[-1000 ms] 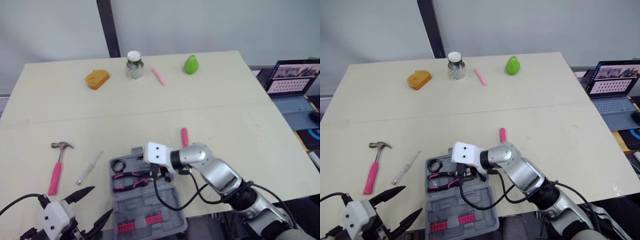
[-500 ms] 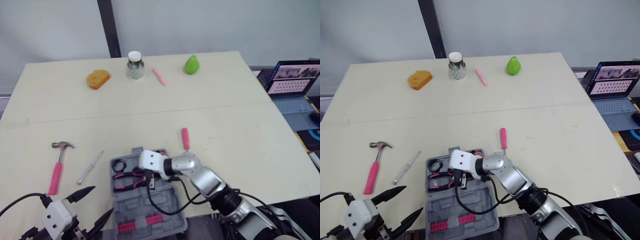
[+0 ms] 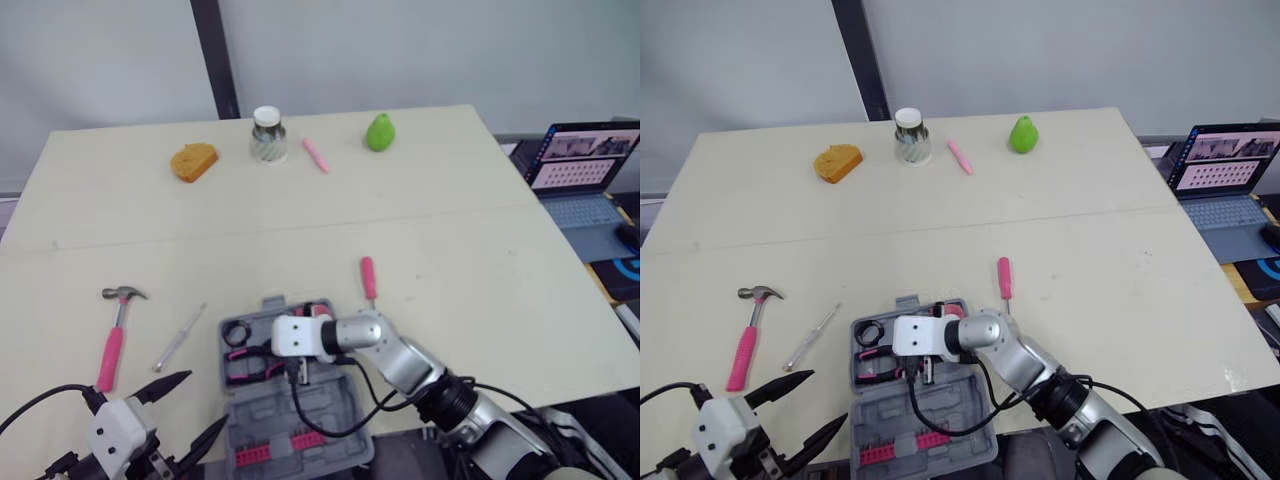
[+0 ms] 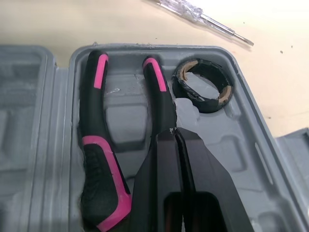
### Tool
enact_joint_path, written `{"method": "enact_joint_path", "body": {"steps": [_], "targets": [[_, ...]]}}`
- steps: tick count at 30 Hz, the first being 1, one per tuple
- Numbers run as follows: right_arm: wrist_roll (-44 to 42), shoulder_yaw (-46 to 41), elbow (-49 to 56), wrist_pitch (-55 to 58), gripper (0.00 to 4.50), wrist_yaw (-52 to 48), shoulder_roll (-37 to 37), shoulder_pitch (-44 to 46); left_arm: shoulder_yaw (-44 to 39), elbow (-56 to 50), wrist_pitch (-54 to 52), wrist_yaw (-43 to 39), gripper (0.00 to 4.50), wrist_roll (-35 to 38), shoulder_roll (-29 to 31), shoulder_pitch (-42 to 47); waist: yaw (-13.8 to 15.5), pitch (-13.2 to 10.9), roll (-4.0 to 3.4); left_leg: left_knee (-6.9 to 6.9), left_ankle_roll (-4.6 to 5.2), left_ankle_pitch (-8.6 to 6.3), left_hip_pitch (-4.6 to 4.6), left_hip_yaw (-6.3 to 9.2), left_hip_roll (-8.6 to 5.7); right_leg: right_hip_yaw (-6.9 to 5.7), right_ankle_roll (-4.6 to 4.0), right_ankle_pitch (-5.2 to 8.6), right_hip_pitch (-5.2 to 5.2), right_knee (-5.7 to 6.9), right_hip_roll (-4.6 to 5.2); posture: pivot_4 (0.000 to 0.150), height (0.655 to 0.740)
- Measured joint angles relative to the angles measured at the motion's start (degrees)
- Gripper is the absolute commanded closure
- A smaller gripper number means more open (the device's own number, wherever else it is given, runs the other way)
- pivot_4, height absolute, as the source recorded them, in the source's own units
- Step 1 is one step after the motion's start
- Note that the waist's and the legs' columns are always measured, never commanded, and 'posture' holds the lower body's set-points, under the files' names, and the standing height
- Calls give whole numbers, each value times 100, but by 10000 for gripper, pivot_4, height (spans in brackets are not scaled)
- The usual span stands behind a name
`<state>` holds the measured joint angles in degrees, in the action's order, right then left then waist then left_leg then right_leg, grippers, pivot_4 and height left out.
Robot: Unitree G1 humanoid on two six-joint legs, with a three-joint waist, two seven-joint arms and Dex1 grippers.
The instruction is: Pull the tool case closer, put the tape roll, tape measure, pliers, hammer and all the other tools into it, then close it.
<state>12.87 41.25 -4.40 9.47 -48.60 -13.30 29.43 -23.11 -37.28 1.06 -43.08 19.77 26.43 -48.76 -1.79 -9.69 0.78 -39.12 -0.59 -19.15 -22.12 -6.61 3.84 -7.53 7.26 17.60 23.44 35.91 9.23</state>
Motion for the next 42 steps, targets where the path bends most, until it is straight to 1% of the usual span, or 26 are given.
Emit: {"method": "enact_joint_path", "body": {"steps": [7,16,21,23,28,32,38,42], "targets": [[404,124,-41,-226,44012,24,-2,22,3,0,-46,7,0,-7,0,23,0,68,2,0,0,-6,7,-5,3,-1,-3,2,-3,-3,0,1500,7400],[714,200,-142,-448,44012,22,-7,59,20,0,-49,34,0,-43,-4,23,6,126,-14,1,-3,-13,31,-11,5,0,-20,11,-15,-8,1,1500,7400],[838,275,-153,-468,44012,20,-7,70,64,0,-57,59,0,-75,-4,32,8,126,-29,6,-2,-41,100,-17,13,-8,-54,31,-80,-10,0,1500,7400],[866,294,-153,-472,44012,20,-6,81,71,0,-58,70,0,-85,-5,53,7,128,-31,6,14,-53,105,-18,16,-9,-59,34,-84,-9,0,1500,7400],[963,335,-180,-557,44012,21,-5,112,123,0,-63,108,0,-106,-4,74,4,132,-35,6,11,-54,107,-20,19,-10,-60,34,-84,-9,-1,1500,7400],[940,289,-198,-566,44012,21,21,85,127,0,-64,114,0,-118,-4,87,3,133,-38,6,9,-55,107,-21,21,-11,-62,35,-84,-10,-2,1500,7400],[554,-45,-289,-469,44012,-21,168,-78,133,1,-72,118,0,-131,-3,120,1,131,-41,6,4,-59,104,-20,29,-9,-63,36,-78,-13,-6,1500,7400],[-1,-391,-290,-175,44012,-132,351,-248,130,31,-85,108,0,-126,8,133,7,121,-41,5,-2,-62,92,-21,40,-8,-63,36,-70,-19,-21,1500,7400]]}}
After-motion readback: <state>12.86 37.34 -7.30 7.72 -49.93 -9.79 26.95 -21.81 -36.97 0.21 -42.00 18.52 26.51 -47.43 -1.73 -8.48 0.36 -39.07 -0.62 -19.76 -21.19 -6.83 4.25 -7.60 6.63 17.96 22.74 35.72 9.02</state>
